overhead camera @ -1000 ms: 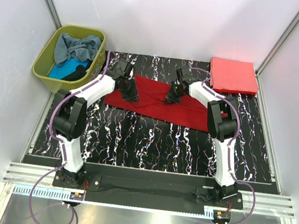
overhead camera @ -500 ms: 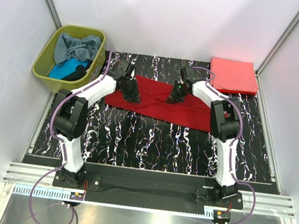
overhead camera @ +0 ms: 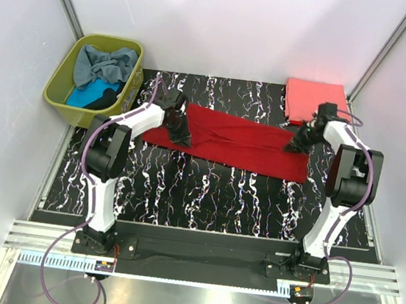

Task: Fold and stack the t-shirts
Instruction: Fold the tshirt

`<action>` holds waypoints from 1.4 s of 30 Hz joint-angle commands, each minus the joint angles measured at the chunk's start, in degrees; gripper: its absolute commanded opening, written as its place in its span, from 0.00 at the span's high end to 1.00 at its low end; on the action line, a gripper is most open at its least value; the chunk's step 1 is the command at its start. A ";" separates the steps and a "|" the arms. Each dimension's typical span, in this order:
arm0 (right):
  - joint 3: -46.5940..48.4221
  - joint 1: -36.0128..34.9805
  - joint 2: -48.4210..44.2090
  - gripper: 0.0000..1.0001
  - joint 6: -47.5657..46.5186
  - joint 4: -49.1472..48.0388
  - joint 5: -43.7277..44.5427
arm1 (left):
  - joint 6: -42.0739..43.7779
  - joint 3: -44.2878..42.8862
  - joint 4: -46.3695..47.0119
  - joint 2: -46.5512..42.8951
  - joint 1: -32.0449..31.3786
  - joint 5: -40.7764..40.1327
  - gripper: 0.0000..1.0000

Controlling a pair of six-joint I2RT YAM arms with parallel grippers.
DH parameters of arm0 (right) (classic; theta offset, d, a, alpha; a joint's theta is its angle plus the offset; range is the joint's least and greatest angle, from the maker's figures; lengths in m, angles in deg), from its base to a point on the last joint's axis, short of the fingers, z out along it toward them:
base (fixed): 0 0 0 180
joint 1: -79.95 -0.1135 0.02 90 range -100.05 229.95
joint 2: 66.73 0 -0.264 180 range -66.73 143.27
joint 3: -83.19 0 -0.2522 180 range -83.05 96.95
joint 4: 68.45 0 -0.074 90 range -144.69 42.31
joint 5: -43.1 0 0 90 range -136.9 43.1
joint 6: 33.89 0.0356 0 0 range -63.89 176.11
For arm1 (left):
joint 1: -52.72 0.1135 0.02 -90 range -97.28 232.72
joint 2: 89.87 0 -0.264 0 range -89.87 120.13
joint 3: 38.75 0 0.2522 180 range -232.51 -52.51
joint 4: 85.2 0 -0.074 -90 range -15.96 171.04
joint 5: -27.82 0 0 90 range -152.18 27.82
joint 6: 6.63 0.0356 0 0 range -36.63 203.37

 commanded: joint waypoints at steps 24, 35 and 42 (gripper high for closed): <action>-9.91 3.82 -9.54 0.75 -3.79 8.76 9.30 | -3.30 -5.16 1.43 -3.82 1.09 -1.74 0.83; -16.06 4.87 -7.52 0.88 -2.04 5.50 11.58 | -2.60 -3.75 1.52 -6.54 1.09 -3.75 0.83; -18.10 4.96 -11.73 0.88 -0.01 7.52 8.07 | -1.37 -4.89 1.43 -8.04 1.88 -6.21 0.84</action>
